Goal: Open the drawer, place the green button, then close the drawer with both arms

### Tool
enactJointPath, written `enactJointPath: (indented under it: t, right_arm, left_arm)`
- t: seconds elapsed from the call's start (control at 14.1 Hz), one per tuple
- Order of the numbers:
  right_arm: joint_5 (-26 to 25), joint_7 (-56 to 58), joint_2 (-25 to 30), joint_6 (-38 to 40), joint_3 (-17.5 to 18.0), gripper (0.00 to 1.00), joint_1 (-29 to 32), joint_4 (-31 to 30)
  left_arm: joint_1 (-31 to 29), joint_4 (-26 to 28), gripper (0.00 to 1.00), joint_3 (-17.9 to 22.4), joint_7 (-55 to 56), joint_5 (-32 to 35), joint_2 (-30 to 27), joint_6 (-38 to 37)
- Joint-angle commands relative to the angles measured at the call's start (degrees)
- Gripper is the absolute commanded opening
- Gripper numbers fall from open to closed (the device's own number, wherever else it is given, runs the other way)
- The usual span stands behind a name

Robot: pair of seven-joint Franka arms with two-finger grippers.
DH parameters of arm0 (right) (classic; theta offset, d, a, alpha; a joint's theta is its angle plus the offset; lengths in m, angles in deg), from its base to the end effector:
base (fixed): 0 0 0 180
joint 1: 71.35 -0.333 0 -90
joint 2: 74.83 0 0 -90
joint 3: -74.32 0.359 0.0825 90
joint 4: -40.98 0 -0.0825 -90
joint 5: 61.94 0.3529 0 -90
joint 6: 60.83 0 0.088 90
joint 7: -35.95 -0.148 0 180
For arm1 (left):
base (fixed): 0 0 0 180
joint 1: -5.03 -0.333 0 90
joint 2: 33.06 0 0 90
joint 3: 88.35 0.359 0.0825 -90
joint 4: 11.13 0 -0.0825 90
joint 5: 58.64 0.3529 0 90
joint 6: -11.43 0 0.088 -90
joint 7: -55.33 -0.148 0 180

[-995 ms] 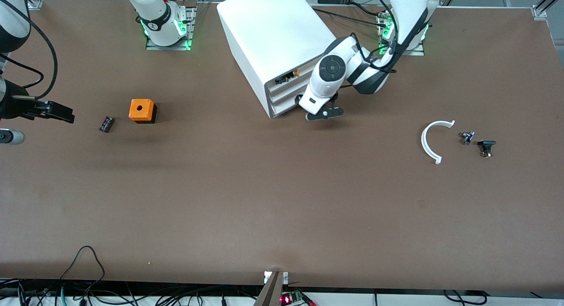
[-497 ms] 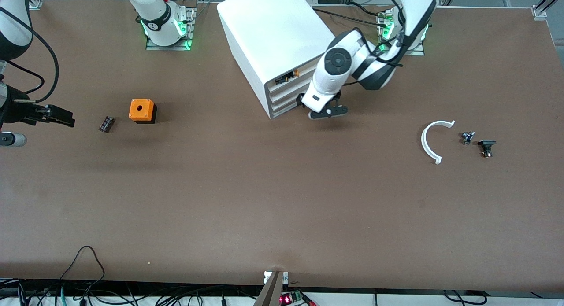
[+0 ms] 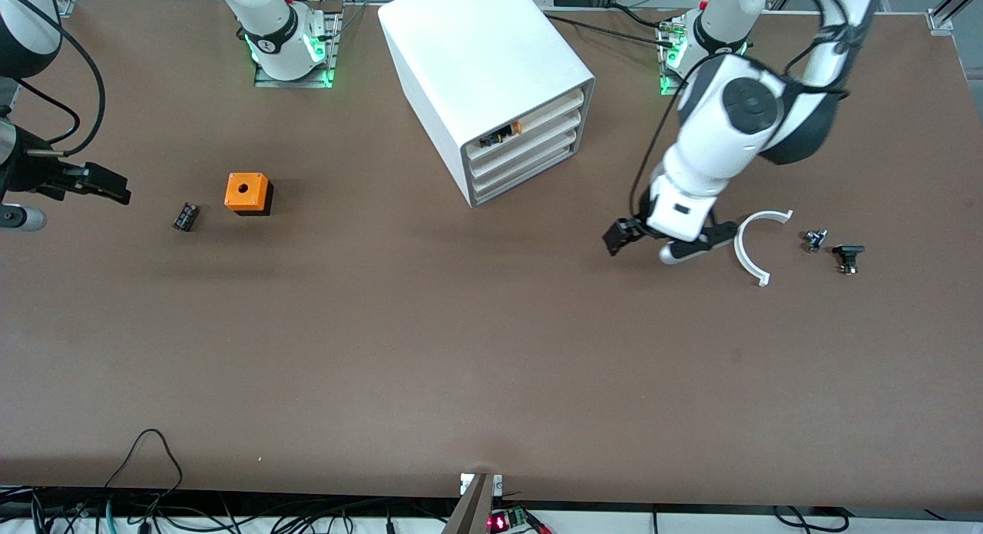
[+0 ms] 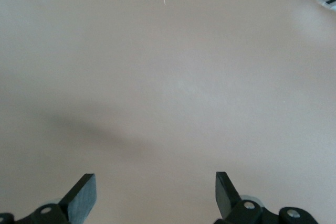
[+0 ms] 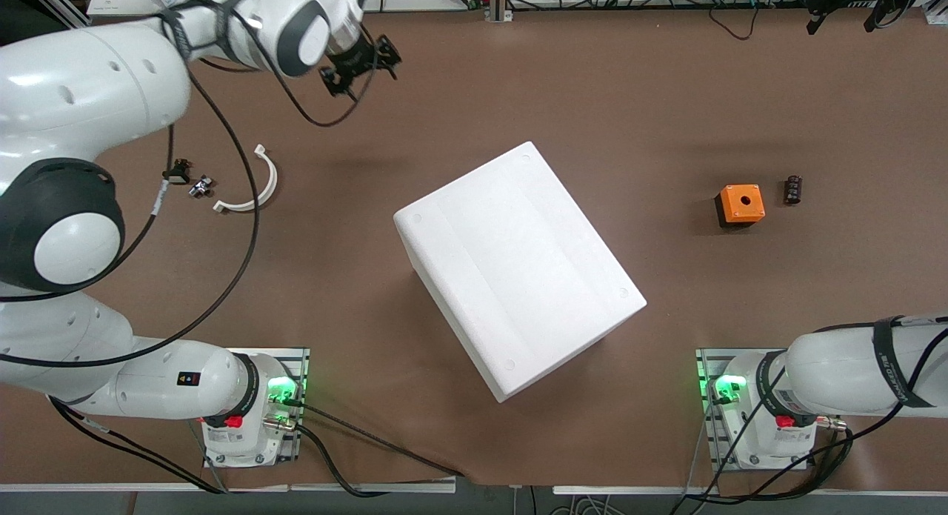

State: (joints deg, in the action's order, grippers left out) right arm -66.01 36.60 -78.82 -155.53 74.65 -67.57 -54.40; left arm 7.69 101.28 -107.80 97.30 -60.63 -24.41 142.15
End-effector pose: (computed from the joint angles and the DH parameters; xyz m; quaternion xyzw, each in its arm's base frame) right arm 0.5430 -0.0428 0.5550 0.9984 -0.0200 -0.0419 0.0336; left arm 0.5497 -0.2174 0.4380 0.9779 0.1855 0.0541 0.0798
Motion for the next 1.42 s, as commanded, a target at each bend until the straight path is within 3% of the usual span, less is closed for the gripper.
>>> enactJointPath:
  t: [0.0, 0.36, 0.64, 1.35]
  right_arm:
    - [1.34, 0.49, 2.93, -1.54, -0.94, 1.00, 0.26, -4.11]
    - [1.43, 0.58, 5.83, -3.64, -1.03, 1.00, 0.26, -8.14]
    - [1.78, 0.93, 6.36, -3.83, -1.03, 1.00, 0.26, -8.60]
    - [2.57, 2.16, 6.89, -3.30, -1.73, 1.00, 0.26, -8.68]
  left_arm:
    - [0.25, -4.54, 1.00, 5.45, -13.08, 0.94, -4.33, -10.18]
    - [0.34, -15.88, 1.00, 14.78, -34.72, 1.28, -8.38, -29.88]
    - [0.16, -16.52, 1.00, 21.37, -48.27, 1.63, -11.81, -33.32]
    - [-1.33, -16.60, 1.00, 21.65, -49.09, 1.55, -11.20, -35.70]
